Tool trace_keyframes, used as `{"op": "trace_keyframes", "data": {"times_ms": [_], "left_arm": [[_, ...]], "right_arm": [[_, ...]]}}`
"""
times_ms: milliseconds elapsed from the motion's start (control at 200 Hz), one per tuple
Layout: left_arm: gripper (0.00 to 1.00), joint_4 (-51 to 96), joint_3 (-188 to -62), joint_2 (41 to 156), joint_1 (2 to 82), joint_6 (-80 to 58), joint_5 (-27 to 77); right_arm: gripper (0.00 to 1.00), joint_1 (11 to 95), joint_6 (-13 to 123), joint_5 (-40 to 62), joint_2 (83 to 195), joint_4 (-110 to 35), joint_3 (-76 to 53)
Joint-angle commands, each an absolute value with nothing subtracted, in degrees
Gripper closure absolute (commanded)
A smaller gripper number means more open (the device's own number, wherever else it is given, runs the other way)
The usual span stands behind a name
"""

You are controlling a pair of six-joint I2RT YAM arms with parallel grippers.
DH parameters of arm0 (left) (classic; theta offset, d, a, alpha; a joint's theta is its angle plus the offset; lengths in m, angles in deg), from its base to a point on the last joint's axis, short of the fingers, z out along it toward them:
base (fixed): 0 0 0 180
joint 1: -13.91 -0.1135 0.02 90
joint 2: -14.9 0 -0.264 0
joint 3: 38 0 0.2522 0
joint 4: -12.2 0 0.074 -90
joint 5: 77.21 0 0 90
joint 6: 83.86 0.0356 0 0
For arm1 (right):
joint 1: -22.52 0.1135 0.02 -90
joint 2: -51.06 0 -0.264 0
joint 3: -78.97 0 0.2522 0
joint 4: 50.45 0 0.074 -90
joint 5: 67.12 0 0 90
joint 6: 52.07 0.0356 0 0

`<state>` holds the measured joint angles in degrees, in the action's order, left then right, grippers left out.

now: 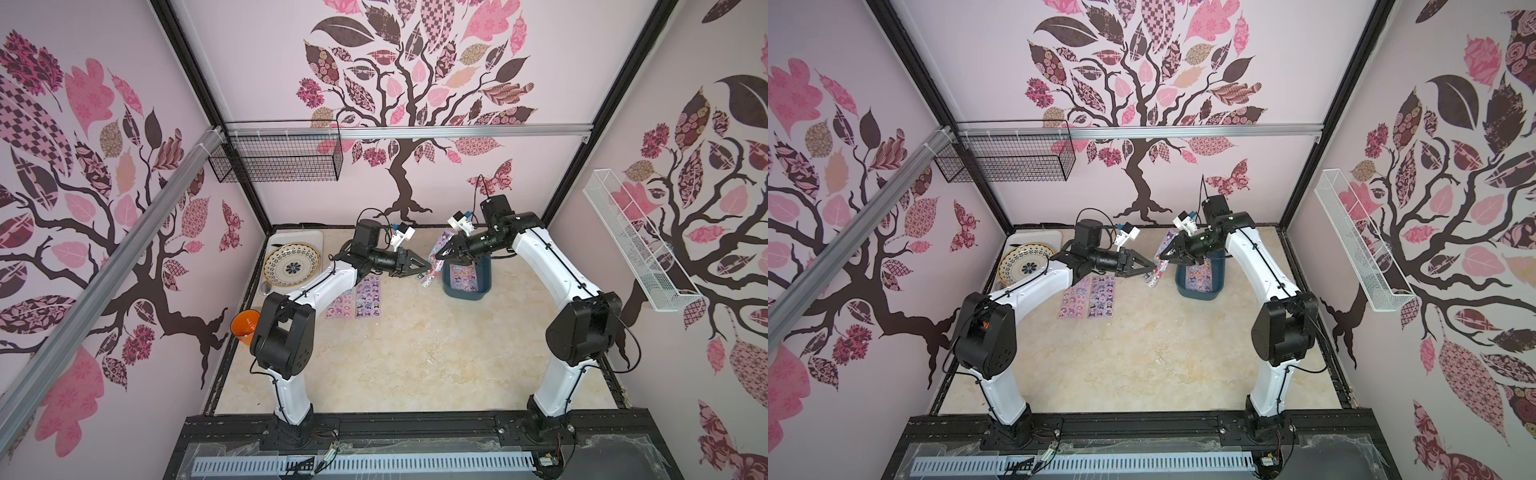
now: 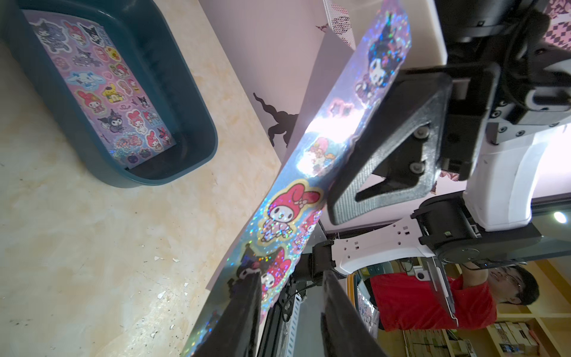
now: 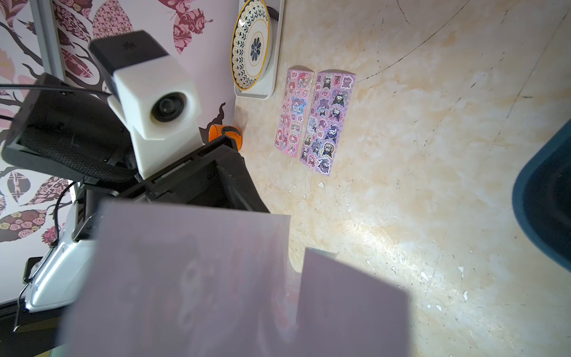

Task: Take the stickers out of the storage box
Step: Place the sticker at the center of the board.

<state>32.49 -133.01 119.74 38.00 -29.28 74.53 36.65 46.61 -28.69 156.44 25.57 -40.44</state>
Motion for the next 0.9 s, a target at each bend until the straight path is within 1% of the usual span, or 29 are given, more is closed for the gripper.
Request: {"op": "trace_keyframes", "data": {"times_ms": [0, 95, 175, 285, 455, 590, 685, 765, 795, 895], "left_arm": [[0.61, 33.89, -133.0, 116.89, 35.22, -26.99, 70.65], [0.61, 30.55, -131.7, 116.55, 32.45, -29.91, 71.03], [0.61, 29.56, -131.79, 117.06, 32.18, -30.73, 71.9], [0.61, 29.18, -132.25, 117.81, 34.46, -30.71, 73.6], [0.61, 32.43, -134.0, 118.61, 38.83, -27.63, 75.48], [0.62, 32.82, -134.06, 118.91, 39.48, -27.6, 75.53], [0.7, 32.82, -134.09, 118.96, 39.46, -27.66, 75.46], [0.85, 32.8, -134.09, 118.98, 39.47, -27.77, 75.33], [0.89, 32.74, -134.02, 119.06, 39.4, -27.83, 75.31], [0.94, 31.85, -133.79, 119.16, 39.13, -28.86, 75.45]], "right_arm": [[0.71, 37.02, 45.2, -28.85, 156.07, 26.76, -40.2], [0.71, 37.08, 45.22, -29.44, 155.98, 27.0, -39.74], [0.71, 37.46, 45.47, -29.95, 156.0, 26.8, -40.04], [0.71, 38.27, 45.42, -30.62, 156.85, 27.0, -41.36], [0.71, 38.6, 46.23, -30.21, 157.8, 26.12, -42.09], [0.71, 38.6, 46.28, -29.82, 158.06, 26.06, -42.09], [0.7, 38.6, 46.36, -29.16, 157.86, 25.68, -41.83], [0.69, 38.54, 46.37, -28.38, 157.71, 25.63, -41.76], [0.68, 38.6, 46.51, -28.29, 157.66, 25.4, -41.82], [0.62, 38.52, 47.57, -27.57, 157.14, 24.17, -41.57]]}}
